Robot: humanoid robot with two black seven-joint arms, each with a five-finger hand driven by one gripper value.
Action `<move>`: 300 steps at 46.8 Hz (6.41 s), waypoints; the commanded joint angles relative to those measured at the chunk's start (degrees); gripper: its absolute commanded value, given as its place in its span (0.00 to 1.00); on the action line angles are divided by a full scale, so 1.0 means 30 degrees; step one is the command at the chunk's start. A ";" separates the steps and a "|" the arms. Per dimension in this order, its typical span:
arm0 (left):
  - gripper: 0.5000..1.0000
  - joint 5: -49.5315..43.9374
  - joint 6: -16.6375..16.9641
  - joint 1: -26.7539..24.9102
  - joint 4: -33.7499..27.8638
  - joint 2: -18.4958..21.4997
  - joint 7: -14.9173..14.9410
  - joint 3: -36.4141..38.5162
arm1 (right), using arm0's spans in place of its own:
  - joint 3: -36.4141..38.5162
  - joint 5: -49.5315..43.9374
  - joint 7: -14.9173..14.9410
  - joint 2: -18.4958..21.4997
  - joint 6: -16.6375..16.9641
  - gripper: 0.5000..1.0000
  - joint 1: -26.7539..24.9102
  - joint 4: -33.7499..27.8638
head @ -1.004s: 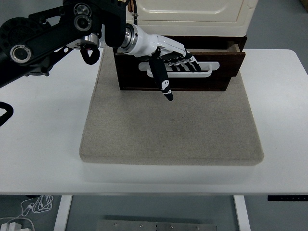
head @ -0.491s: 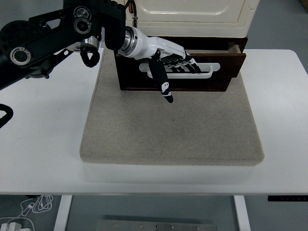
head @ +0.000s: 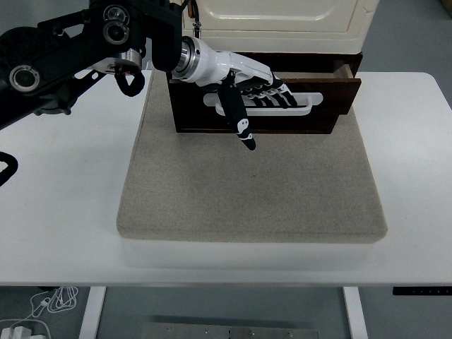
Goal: Open the drawer under the combination cabinet
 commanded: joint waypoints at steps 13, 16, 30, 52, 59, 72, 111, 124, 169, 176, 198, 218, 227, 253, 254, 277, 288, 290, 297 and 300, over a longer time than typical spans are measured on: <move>1.00 -0.0493 0.0009 -0.0019 -0.0154 0.0035 0.0023 -0.0031 | 0.0000 0.0000 0.0000 0.0000 0.0000 0.86 0.0000 0.0020; 1.00 -0.0552 0.0009 -0.0019 -0.0154 0.0035 0.0023 -0.0002 | 0.0000 0.0000 0.0000 0.0000 0.0000 0.86 0.0000 -0.0009; 1.00 -0.1021 0.0009 -0.0078 -0.0359 0.0035 0.0023 -0.0002 | 0.0000 0.0000 0.0000 0.0000 0.0000 0.86 0.0000 0.0020; 1.00 -0.0875 0.0009 -0.0195 -0.0418 0.0005 -0.0006 -0.0558 | 0.0000 0.0000 0.0000 0.0000 0.0000 0.86 0.0000 0.0020; 1.00 -0.0669 0.0009 -0.0166 -0.0271 0.0005 -0.0006 -0.0588 | 0.0000 0.0000 0.0000 0.0000 0.0000 0.86 0.0000 0.0019; 1.00 -0.0553 0.0009 -0.0078 -0.0183 0.0005 0.0023 -0.0295 | 0.0000 0.0000 0.0000 0.0000 0.0000 0.86 0.0000 0.0020; 1.00 0.0180 0.0308 -0.0136 -0.0388 -0.0112 0.0199 0.0467 | 0.0000 0.0000 0.0000 0.0000 0.0000 0.86 0.0029 0.0020; 1.00 -0.0142 0.0009 -0.0136 -0.0418 -0.0112 0.0199 0.0467 | 0.0000 0.0000 0.0000 0.0000 0.0000 0.86 0.0000 0.0020; 1.00 -0.1138 0.0009 -0.0253 -0.0886 -0.0024 0.0199 0.0320 | 0.0000 0.0000 0.0000 0.0000 0.0000 0.86 0.0000 -0.0009; 1.00 -0.1372 0.0009 -0.0282 -0.1091 -0.0024 0.0199 0.0291 | 0.0000 0.0000 0.0000 0.0000 0.0000 0.86 0.0000 0.0019; 1.00 -0.2515 0.0009 -0.0429 -0.1179 0.0005 0.0169 -0.1200 | 0.0000 0.0000 0.0000 0.0000 0.0000 0.86 0.0000 -0.0010; 1.00 -0.4477 0.0009 -0.0019 -0.0624 -0.0053 -0.0240 -0.8435 | 0.0000 0.0000 0.0000 0.0000 0.0000 0.86 0.0000 0.0020; 1.00 -0.6117 0.0009 -0.0107 0.0577 -0.0317 -0.1967 -1.1893 | 0.0000 0.0000 0.0000 0.0000 0.0000 0.86 0.0000 0.0020; 1.00 -0.6939 0.0009 -0.0078 0.6406 0.0737 -0.6450 -1.9659 | 0.0000 0.0000 0.0000 0.0000 0.0000 0.86 0.0000 -0.0009; 1.00 -0.6939 0.0009 -0.0136 0.6670 0.0854 -0.6655 -1.9660 | 0.0000 0.0000 0.0000 0.0000 0.0000 0.86 0.0000 0.0019; 1.00 -0.8344 1.0382 0.0069 1.0858 0.2349 -0.6747 -1.8109 | 0.0087 0.0000 0.0000 0.0000 0.0029 0.86 0.0000 0.0020; 1.00 -1.0305 1.1002 0.0157 1.4580 0.2085 -0.5955 -1.6498 | 0.0000 0.0030 0.0000 0.0000 0.0117 0.86 0.0000 0.0020; 1.00 -1.0891 1.1060 0.0186 1.5049 0.2056 -0.5779 -1.6146 | 0.0058 0.0001 0.0000 0.0000 0.0117 0.86 0.0000 0.0020; 1.00 -1.3089 1.1060 0.0536 1.6486 0.1003 -0.5368 -1.4858 | 0.0088 0.0000 0.0000 0.0000 0.0117 0.86 0.0000 0.0020; 1.00 -1.3646 1.1031 0.0976 1.6428 0.0680 -0.5368 -1.4300 | 0.0029 0.0029 0.0000 0.0000 0.0117 0.86 0.0000 0.0020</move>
